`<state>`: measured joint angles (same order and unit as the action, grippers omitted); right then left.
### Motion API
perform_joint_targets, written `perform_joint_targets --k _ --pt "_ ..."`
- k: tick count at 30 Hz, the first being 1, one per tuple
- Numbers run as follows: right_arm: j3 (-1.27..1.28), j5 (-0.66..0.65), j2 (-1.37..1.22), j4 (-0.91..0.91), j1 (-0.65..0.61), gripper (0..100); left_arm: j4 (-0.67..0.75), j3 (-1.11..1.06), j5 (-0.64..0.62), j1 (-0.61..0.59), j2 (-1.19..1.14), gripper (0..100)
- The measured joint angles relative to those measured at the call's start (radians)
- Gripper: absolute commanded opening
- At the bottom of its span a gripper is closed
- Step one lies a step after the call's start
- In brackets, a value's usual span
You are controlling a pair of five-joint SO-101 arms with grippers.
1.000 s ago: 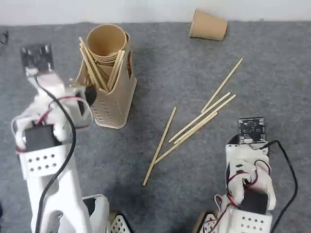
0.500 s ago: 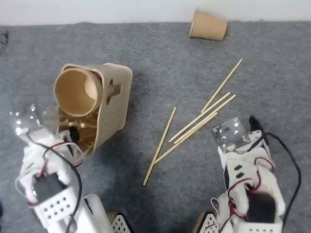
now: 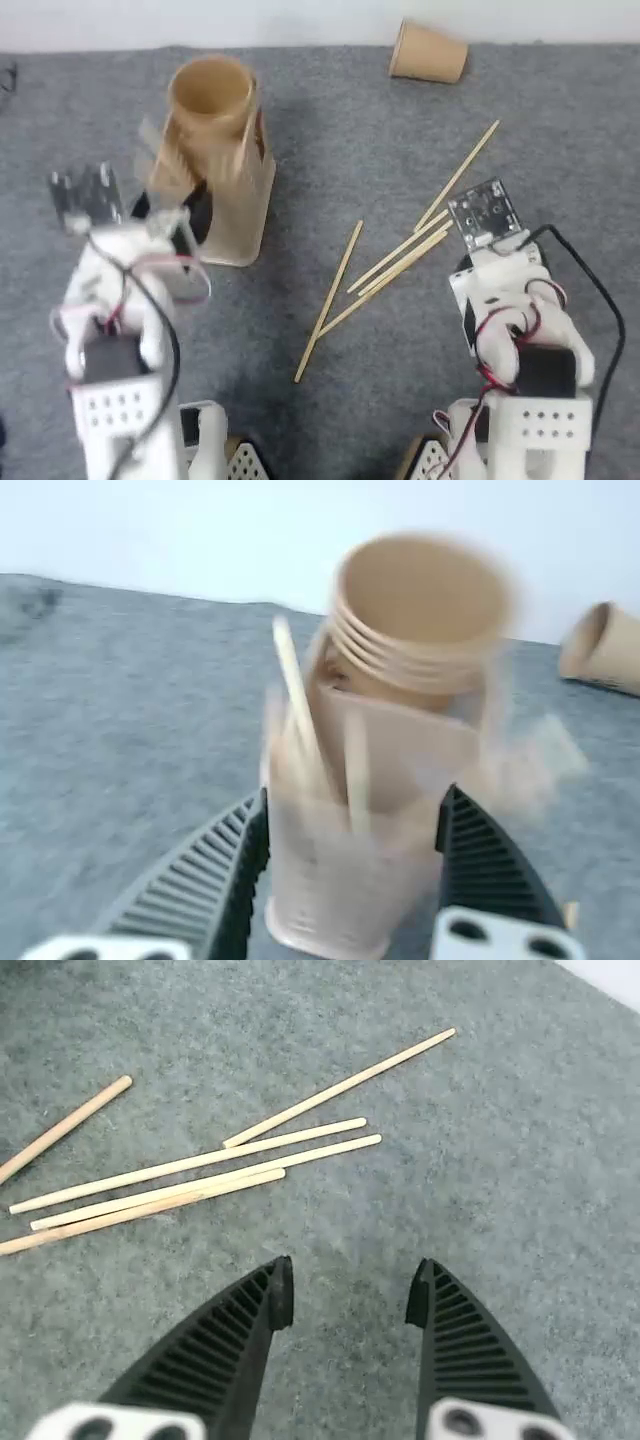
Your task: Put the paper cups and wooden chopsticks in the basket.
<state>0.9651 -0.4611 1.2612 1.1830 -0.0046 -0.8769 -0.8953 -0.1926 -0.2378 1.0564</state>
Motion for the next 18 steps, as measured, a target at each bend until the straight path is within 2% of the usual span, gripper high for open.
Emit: perform_joint_targets --k 6,14,18 --pt "0.046 -0.055 0.153 0.0 -0.005 20.2 -0.018 0.325 -0.058 -0.002 -0.315 26" --pt "0.043 -0.06 0.106 0.0 -0.005 20.2 -0.146 0.529 -0.068 -0.006 -0.342 26" --pt "-0.054 -0.06 0.023 0.029 0.0 20.2 -0.229 0.562 -0.068 -0.074 -0.342 26"
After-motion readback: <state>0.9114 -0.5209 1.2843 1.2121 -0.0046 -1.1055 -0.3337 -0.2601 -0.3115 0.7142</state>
